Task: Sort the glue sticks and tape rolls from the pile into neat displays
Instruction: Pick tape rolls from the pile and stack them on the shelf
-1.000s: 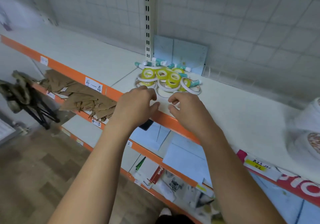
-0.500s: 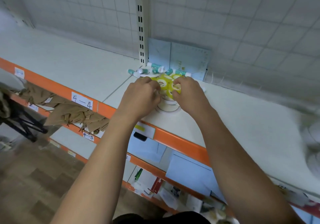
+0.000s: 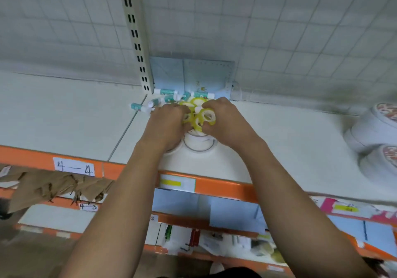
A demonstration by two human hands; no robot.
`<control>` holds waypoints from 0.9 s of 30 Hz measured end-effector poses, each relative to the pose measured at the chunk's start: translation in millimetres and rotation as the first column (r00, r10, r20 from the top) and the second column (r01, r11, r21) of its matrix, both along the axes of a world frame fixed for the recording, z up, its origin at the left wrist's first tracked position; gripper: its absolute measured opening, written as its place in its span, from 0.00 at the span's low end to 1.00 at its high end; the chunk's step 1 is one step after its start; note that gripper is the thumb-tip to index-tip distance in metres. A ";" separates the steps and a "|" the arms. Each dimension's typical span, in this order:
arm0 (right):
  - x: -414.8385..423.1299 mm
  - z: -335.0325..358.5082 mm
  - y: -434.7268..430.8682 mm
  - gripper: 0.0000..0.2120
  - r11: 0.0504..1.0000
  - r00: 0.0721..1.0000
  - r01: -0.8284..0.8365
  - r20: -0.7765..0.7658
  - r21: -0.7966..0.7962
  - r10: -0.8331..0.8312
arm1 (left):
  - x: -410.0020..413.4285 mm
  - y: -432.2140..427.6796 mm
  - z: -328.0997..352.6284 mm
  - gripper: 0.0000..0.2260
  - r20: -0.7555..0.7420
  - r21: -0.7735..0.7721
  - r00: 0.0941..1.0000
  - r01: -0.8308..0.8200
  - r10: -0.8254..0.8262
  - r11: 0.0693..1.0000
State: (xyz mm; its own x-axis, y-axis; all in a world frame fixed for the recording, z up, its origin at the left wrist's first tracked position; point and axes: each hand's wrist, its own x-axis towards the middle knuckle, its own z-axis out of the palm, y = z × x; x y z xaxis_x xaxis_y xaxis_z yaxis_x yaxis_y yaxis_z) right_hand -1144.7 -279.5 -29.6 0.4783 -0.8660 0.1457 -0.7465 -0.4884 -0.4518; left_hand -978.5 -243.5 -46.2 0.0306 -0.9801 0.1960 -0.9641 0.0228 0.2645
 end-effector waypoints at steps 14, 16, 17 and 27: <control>-88.7 8.8 53.9 0.23 0.938 0.937 0.347 0.061 -0.027 -0.345 | -78.4 -1.1 23.2 0.21 -0.235 -0.102 0.930 0.267 -0.284 0.958; -117.7 13.1 60.7 0.23 0.907 0.907 0.420 0.055 -0.033 -0.418 | -107.4 -4.6 27.0 0.20 -0.246 -0.091 0.904 0.337 -0.349 0.937; -133.0 15.3 63.7 0.23 0.891 0.892 0.451 0.053 -0.041 -0.449 | -123.0 -6.5 29.1 0.20 -0.253 -0.094 0.887 0.374 -0.386 0.923; -303.8 24.5 80.6 0.22 0.765 0.767 0.642 0.068 -0.050 -0.638 | -295.9 -15.0 46.1 0.13 -0.262 -0.109 0.749 0.603 -0.608 0.790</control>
